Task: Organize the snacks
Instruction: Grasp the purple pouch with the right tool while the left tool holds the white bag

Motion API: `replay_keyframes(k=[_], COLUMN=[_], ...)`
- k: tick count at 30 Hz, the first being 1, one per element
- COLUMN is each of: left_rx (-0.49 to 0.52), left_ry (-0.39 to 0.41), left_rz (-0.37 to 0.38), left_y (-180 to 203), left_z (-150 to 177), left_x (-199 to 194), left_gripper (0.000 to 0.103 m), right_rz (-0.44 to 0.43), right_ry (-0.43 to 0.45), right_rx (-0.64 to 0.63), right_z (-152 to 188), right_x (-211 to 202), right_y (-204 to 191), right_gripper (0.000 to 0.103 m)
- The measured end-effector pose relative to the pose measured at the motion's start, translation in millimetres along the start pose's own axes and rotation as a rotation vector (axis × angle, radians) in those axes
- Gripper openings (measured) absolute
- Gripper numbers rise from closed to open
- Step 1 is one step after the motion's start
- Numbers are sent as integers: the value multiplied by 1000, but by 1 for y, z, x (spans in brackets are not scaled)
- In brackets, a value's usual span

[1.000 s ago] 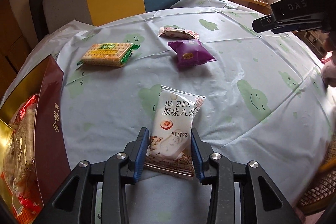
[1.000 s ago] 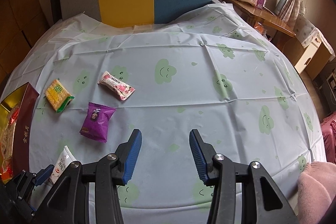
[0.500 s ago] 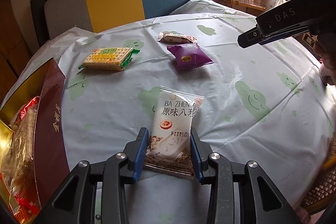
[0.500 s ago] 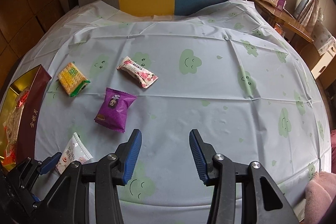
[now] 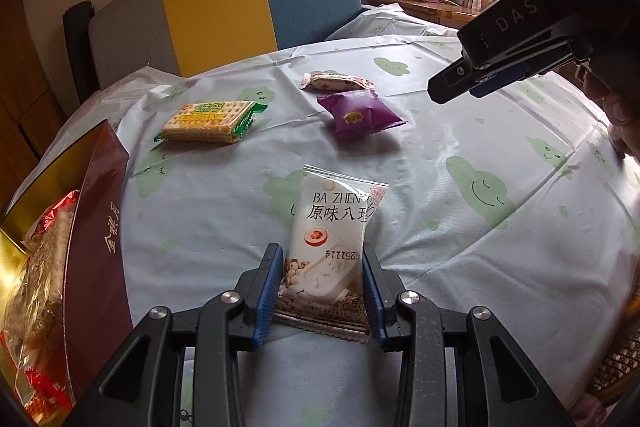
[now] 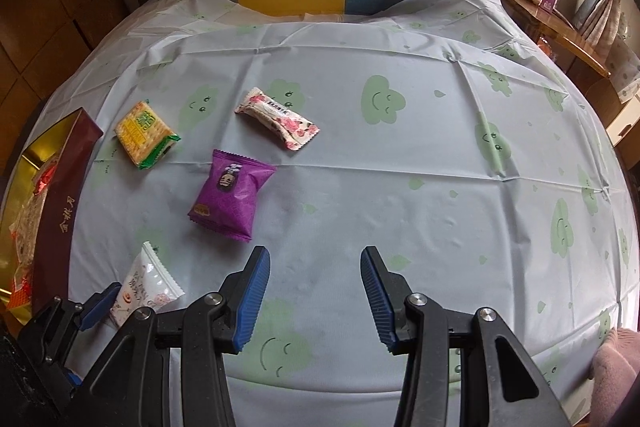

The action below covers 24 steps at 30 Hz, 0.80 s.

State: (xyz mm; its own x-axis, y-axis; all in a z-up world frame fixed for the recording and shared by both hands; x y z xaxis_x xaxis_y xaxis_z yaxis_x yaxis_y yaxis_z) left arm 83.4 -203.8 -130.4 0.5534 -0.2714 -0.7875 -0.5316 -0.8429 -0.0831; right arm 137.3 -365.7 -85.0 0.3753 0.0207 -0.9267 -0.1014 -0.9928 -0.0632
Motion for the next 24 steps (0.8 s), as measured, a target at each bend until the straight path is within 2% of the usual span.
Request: replay_keyframes(k=[5,7,9,12,14,19,20,21,24], left_rx=[-19,-28,-33,-41,-41,-51,-49,-47,-54], left_ry=[3,1,0,-3,-4,-10,-9,-6,-4], left_rz=[18,27,29,34,34,38,37,36,38], left_y=[-2,-3,-4,-4,-4,-5,-5,-5,-5], left_z=[1,1,0,0,0,-1,-1,-1,-1], left_x=[0,0,1,1,1,3,3,3,2], left_gripper=[39,39,39,39,39,39,39,39,38], right_rz=[-86,-116,-122,-123,-108,3,7,17,46], right_ry=[4,-3,-16,-40,-52,-55,-69,-79,-77], right_rx=[36,40,36,32,14,-7,-8,-19,-73], right_z=[-5,-11,-20,-33,-39,-51,-53,-53,-49], right_x=[-1,2,9,24,33,51,57,61,59], right_y=[-14,-21,-29,-42,-52,-55,-54,-55,-54], right_gripper=[49,54,60,60,60,60,58,39,37])
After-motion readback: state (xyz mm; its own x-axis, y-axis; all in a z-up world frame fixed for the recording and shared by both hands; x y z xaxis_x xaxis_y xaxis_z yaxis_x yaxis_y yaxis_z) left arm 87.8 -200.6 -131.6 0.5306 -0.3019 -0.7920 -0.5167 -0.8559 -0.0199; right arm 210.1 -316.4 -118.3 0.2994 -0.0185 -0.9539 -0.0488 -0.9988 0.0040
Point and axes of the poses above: each gripper's, at about its wrist camera, not at the fingertips, and x roughly the way its jaws point, y to its right, z to its underside, the point moved 5 cm from there along x, roughly the way its jaws point, and after that the axes turned 4 degrees about -y, right-handed, at the moved point
